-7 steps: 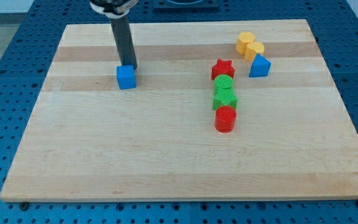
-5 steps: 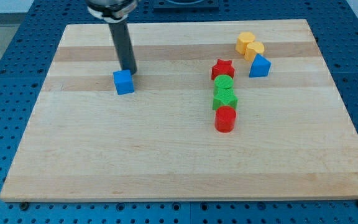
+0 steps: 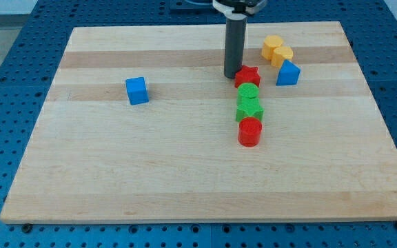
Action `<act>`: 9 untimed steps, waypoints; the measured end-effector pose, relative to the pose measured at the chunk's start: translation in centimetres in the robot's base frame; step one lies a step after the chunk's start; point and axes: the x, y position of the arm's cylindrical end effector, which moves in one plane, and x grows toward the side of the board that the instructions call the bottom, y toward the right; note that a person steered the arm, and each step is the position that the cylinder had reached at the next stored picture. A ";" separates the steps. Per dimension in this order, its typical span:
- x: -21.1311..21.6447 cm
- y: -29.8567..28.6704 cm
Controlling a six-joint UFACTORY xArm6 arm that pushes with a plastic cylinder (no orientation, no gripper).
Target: Separate the blue triangle and yellow hexagon
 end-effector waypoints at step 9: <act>-0.7 13.5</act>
